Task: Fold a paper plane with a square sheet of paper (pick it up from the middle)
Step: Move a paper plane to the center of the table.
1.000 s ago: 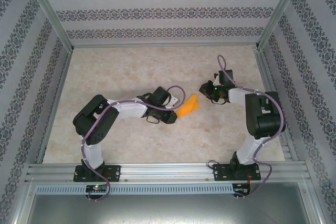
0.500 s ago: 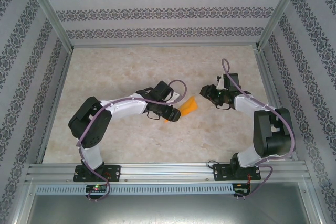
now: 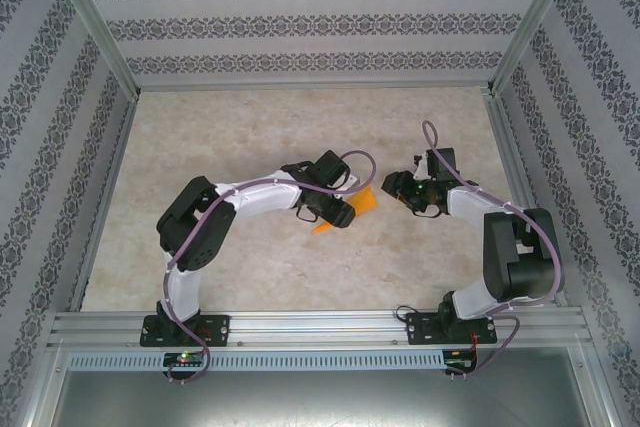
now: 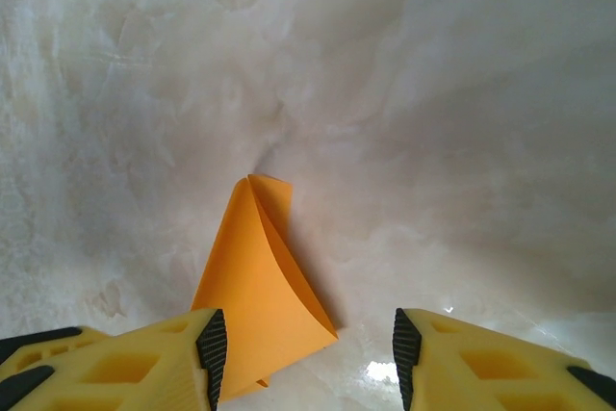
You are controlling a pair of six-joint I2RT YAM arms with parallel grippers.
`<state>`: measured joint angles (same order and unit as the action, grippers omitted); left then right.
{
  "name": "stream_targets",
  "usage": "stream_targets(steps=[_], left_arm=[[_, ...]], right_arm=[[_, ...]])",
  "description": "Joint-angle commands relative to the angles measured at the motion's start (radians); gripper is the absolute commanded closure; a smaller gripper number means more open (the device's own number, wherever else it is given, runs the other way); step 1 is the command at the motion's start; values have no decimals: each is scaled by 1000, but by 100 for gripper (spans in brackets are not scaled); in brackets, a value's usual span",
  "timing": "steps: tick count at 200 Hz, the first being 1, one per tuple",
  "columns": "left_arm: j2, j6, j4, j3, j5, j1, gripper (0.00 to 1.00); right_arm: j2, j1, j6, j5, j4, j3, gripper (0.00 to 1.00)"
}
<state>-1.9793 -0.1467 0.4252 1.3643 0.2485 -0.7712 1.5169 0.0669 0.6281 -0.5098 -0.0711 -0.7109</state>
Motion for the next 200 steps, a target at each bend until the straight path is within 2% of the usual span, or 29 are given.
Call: stream_targets(steps=[1, 35, 84, 134, 200], left_arm=[[-22, 25, 67, 38, -59, -7, 45], [-7, 0, 47, 27, -47, 10, 61], [1, -16, 20, -9, 52, 53, 79], [17, -8, -6, -39, 120, 102, 82], [41, -82, -120, -118, 345, 197, 84]], right_arm=[[-22, -10, -14, -18, 13, 11, 49], [-18, -12, -7, -39, 26, 17, 49], [5, -11, 66, -128, 117, 56, 48], [12, 47, 163, -178, 199, 91, 46], [67, 207, 315, -148, 285, 92, 44]])
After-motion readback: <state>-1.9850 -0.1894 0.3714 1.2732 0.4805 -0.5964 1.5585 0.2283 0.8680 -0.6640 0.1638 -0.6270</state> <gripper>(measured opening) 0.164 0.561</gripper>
